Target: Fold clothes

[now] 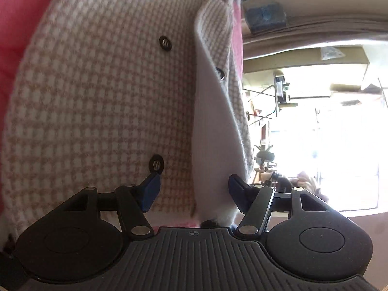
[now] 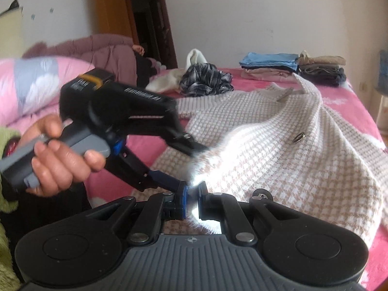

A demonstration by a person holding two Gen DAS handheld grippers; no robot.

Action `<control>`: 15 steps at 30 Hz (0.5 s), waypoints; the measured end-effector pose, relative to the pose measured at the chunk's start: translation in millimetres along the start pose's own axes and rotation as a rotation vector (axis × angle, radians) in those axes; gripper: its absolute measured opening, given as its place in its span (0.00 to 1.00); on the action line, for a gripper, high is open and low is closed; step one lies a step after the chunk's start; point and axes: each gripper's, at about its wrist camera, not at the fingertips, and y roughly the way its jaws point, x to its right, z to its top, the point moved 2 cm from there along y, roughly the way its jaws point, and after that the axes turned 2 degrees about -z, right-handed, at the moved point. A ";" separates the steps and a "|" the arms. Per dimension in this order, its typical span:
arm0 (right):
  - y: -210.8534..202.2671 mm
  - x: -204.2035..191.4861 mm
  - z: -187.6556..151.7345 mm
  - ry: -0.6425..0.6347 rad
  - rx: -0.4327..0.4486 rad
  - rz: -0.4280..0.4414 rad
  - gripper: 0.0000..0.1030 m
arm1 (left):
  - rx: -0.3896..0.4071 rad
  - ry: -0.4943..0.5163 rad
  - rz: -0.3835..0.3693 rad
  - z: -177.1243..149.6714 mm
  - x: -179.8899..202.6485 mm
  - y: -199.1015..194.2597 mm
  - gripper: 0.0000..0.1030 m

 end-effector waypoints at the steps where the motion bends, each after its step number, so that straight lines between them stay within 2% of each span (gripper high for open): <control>1: 0.4 -1.0 -1.0 -0.007 -0.001 -0.005 0.09 | 0.006 -0.010 -0.009 -1.1 0.8 -0.6 0.61; 7: -3.2 10.3 -8.5 0.069 0.009 -0.010 0.09 | 0.053 0.031 -0.058 1.0 13.6 -16.8 0.62; 10: -3.5 12.4 -10.9 0.092 0.012 0.014 0.09 | 0.048 0.088 -0.014 0.4 26.0 -8.7 0.66; 15: -4.3 6.2 -11.0 0.078 0.017 0.028 0.09 | -0.004 0.180 0.083 -5.3 42.1 19.3 0.65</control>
